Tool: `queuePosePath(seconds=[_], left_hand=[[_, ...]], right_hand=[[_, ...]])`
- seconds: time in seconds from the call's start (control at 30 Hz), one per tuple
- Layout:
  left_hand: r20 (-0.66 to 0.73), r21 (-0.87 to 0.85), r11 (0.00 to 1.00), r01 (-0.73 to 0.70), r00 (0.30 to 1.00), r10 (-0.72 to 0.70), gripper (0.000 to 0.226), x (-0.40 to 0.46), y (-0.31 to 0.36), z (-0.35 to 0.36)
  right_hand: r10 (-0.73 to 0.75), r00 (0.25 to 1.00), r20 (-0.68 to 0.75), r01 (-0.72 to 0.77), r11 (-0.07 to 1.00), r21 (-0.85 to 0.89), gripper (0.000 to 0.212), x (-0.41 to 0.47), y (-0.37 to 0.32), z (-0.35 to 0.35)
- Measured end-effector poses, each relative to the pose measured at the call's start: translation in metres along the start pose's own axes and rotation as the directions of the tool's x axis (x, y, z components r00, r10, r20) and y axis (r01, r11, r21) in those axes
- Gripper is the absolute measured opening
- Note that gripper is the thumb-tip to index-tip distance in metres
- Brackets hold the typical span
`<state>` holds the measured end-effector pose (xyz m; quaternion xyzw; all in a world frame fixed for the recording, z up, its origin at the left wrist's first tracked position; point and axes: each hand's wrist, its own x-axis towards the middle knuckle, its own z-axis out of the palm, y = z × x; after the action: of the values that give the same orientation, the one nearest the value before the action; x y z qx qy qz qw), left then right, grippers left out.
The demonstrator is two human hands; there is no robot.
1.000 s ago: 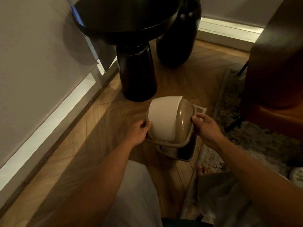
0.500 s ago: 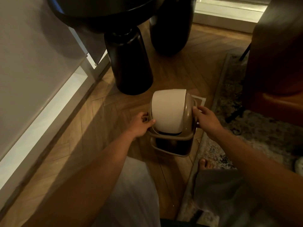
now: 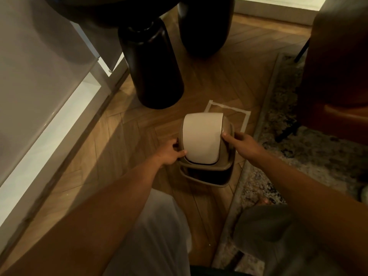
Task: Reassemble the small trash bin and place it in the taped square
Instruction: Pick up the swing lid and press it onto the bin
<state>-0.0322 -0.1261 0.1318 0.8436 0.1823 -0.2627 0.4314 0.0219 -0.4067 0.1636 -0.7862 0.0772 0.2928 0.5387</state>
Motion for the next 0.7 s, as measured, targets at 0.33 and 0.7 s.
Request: queuePosePath(seconds=[0.33,0.7], left_hand=[[0.019,-0.080,0.996,0.038,0.999,-0.037,0.061,0.007,0.008,0.007],[0.054,0.054,0.999,-0.005,0.999,0.002,0.059,0.007,0.011,0.012]], right_hand=[[0.076,0.996,0.036,-0.078,0.995,0.056,0.082,0.012,0.018,-0.003],[0.172,0.983,0.060,-0.174,0.984,0.033,0.085,0.007,0.033,-0.014]])
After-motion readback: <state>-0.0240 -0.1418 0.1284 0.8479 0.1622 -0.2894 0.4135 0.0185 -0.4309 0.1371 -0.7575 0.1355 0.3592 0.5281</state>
